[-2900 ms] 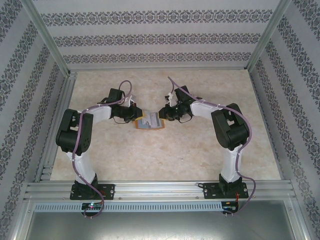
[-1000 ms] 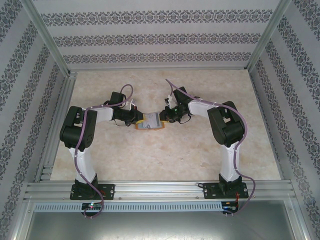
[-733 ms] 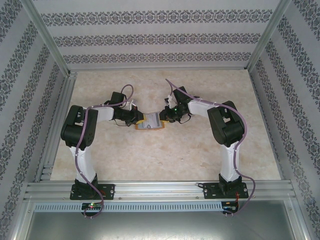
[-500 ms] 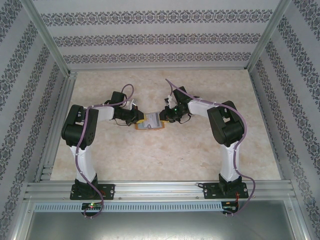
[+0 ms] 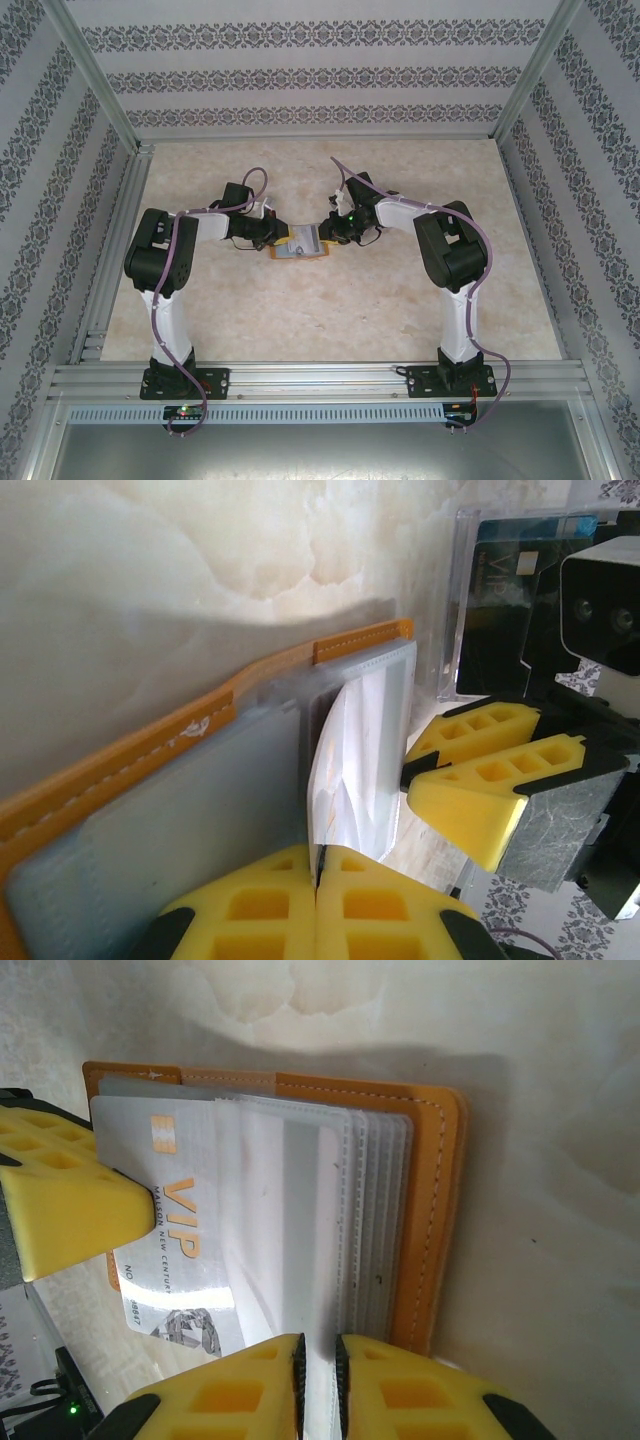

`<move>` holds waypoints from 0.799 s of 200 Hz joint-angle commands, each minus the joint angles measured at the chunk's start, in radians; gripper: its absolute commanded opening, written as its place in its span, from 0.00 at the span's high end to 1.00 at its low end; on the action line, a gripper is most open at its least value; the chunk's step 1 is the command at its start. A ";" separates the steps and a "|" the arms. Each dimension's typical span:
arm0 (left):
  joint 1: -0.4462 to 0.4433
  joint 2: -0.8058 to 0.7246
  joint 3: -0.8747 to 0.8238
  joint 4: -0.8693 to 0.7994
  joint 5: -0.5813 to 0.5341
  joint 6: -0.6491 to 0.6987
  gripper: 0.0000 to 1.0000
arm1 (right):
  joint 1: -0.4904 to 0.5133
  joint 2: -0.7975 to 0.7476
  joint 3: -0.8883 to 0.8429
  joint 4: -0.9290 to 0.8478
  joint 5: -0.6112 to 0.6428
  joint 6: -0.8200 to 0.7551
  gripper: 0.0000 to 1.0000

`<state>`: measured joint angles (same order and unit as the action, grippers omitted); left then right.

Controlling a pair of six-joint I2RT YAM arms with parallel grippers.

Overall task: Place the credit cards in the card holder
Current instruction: Insert the credit card into the card slot.

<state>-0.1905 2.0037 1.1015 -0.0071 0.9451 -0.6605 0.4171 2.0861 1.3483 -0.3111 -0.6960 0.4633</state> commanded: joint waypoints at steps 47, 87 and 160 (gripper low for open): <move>-0.013 0.046 -0.020 0.035 -0.051 -0.020 1.00 | 0.019 0.025 0.009 -0.014 0.007 -0.024 0.80; -0.048 0.059 -0.014 0.033 -0.058 -0.017 1.00 | 0.020 0.029 0.014 -0.013 0.007 -0.021 0.80; -0.058 0.085 0.002 0.047 -0.061 -0.024 1.00 | 0.025 0.030 0.009 -0.016 0.006 -0.022 0.80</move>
<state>-0.2298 2.0365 1.1004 0.0658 0.9409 -0.6823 0.4217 2.0880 1.3483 -0.3115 -0.6956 0.4633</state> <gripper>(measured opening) 0.058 0.203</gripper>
